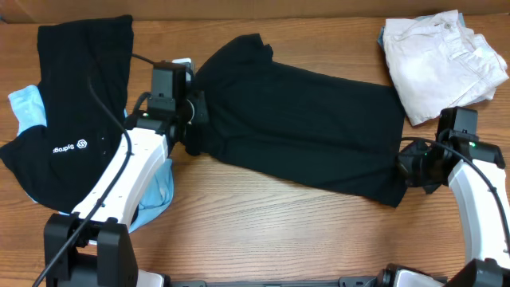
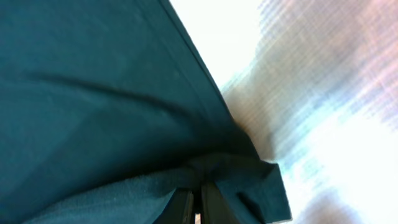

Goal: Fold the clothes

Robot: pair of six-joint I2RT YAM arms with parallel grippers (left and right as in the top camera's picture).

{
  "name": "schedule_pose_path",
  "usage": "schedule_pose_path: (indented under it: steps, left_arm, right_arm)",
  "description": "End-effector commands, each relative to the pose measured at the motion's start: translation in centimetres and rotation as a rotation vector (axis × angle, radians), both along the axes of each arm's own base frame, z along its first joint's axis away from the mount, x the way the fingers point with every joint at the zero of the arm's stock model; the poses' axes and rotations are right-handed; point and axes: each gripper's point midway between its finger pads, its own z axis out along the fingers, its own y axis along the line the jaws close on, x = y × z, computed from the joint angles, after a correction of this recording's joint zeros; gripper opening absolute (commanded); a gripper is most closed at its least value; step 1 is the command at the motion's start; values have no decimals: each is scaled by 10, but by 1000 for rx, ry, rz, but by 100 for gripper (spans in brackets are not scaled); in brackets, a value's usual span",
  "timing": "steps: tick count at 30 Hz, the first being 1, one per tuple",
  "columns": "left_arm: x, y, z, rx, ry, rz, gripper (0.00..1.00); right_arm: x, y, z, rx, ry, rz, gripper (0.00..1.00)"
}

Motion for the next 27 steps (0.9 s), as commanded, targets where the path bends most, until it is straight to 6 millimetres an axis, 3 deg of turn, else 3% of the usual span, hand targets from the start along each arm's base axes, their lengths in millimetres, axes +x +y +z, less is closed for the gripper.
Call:
schedule_pose_path:
  steps: [1,6,9,11,14,15,18,20,23,27]
  left_arm:
    - [6,6,2,61,-30,17,4]
    - [16,4,-10,58,-34,15,4]
    - [22,-1,-17,48,-40,-5,14]
    - [27,-4,-18,59,-59,-40,35]
    - [34,-7,-12,92,-101,-88,100]
    - [35,-7,-8,100,-107,-96,100]
    - [27,-4,7,111,-57,-99,100]
    - [17,1,14,119,4,-97,100]
    - [-12,14,18,133,156,-86,100]
    - [-58,23,0,156,368,-92,98]
  right_arm:
    - [7,-3,-4,-17,-12,41,4]
    - [14,-5,-12,-21,-11,57,4]
    - [21,-7,-15,-27,-25,64,4]
    - [26,-9,-18,-32,-36,69,8]
    - [33,-11,-18,-40,-57,69,21]
    - [36,-12,-18,-46,-67,68,26]
    - [44,-11,-12,-49,-103,105,56]
    - [48,-6,-5,-32,-120,160,67]
    - [50,1,10,-12,-130,239,73]
    - [50,2,19,-11,-130,263,74]
